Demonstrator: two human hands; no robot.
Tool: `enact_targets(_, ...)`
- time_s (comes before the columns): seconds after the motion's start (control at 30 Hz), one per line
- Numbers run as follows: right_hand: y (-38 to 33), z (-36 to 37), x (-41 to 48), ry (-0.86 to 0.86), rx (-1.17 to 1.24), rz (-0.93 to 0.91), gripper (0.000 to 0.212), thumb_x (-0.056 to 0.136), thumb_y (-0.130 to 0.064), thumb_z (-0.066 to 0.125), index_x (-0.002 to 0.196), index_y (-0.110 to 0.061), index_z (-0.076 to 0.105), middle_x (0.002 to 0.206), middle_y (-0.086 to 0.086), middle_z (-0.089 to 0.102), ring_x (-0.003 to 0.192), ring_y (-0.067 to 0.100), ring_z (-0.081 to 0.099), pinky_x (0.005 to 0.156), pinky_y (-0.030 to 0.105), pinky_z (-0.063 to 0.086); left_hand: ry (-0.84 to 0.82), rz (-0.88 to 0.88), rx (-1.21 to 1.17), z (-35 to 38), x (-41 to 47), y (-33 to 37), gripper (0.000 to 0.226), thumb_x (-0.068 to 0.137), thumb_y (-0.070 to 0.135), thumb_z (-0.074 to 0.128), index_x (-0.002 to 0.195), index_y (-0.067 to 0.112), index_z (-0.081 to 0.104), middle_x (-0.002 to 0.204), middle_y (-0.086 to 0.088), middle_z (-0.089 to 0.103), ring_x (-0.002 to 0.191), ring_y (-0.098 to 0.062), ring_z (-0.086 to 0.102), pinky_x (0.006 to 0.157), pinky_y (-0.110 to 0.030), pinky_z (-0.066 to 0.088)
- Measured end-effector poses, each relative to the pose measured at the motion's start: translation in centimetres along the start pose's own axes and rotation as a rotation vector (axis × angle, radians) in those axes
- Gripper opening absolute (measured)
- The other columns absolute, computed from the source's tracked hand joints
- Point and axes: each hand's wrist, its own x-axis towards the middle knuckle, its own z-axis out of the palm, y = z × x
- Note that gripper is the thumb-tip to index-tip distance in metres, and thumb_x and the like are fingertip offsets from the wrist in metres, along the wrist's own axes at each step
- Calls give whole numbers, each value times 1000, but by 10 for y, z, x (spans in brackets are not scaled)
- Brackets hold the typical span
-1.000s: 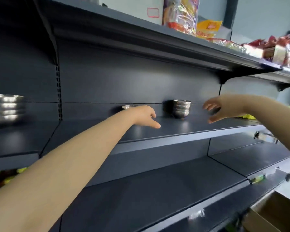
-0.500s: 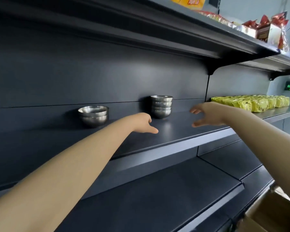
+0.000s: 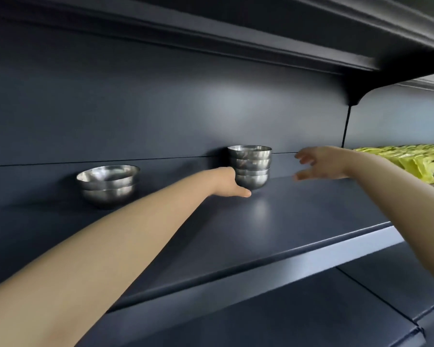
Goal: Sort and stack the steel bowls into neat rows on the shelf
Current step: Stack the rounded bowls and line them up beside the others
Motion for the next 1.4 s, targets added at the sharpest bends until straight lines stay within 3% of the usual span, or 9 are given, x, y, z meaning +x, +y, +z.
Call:
enact_targets(0.13, 18, 11, 56, -2, 205, -93, 91, 79, -48, 72, 151, -20, 24, 147, 3, 45, 129, 23, 48, 109, 39, 37, 1, -184, -138, 19, 27, 7, 64, 89, 58, 56, 125, 7, 48, 120, -7, 55, 91, -21, 52, 68, -26, 41)
enact_targets(0.3, 32, 37, 111, -70, 650, -239, 129, 48, -62, 80, 153, -31, 14, 148, -1, 39, 126, 21, 51, 108, 46, 41, 119, -347, -462, 43, 60, 14, 101, 82, 65, 60, 151, 5, 16, 148, -8, 37, 129, -25, 41, 85, -26, 36)
enact_targets(0.43, 34, 60, 142, -152, 842, -395, 112, 68, -29, 84, 154, -28, 11, 146, 0, 43, 116, 15, 60, 102, 34, 44, 301, -342, -635, 66, 81, 12, 83, 79, 56, 70, 140, 14, 32, 129, 6, 51, 119, -14, 48, 90, -25, 40)
enact_targets(0.53, 33, 67, 155, -139, 835, -460, 110, 70, -21, 85, 154, -24, 14, 139, -1, 46, 114, 16, 60, 93, 29, 47, 397, -292, -657, 77, 90, 5, 57, 78, 47, 75, 122, 26, 43, 108, 16, 62, 107, -5, 58, 90, -21, 46)
enact_targets(0.7, 35, 71, 162, -102, 879, -482, 114, 68, -22, 87, 154, -21, 12, 138, -3, 43, 119, 17, 55, 89, 26, 45, 434, -271, -630, 79, 92, 3, 51, 77, 44, 76, 116, 29, 47, 111, 14, 64, 103, -2, 61, 91, -21, 47)
enact_targets(1.0, 38, 70, 167, -113, 912, -484, 122, 63, -28, 88, 156, -21, 8, 143, 1, 45, 122, 17, 55, 104, 33, 43, 458, -268, -639, 79, 89, 4, 49, 77, 41, 78, 112, 32, 45, 111, 13, 66, 103, -3, 61, 88, -18, 45)
enact_targets(1.13, 42, 68, 167, -183, 1020, -457, 128, 51, -48, 82, 155, -24, 11, 138, -4, 50, 122, 14, 53, 98, 39, 48, 446, -266, -718, 78, 90, 2, 51, 75, 37, 80, 115, 21, 53, 104, 13, 66, 99, -4, 63, 89, -18, 47)
enact_targets(1.23, 48, 65, 167, -230, 1115, -410, 111, 54, -54, 77, 149, -18, 32, 134, -3, 56, 122, 25, 55, 98, 44, 48, 391, -255, -784, 77, 90, 4, 50, 78, 31, 79, 119, 18, 54, 98, 14, 65, 99, -2, 62, 91, -17, 46)
enact_targets(1.4, 44, 62, 149, -272, 1172, -467, 50, 68, -40, 71, 113, -18, 65, 103, -3, 70, 96, 25, 69, 99, 49, 49, 386, -245, -801, 72, 78, 4, 55, 72, 36, 81, 116, 12, 58, 95, 11, 67, 98, -6, 64, 95, -20, 46)
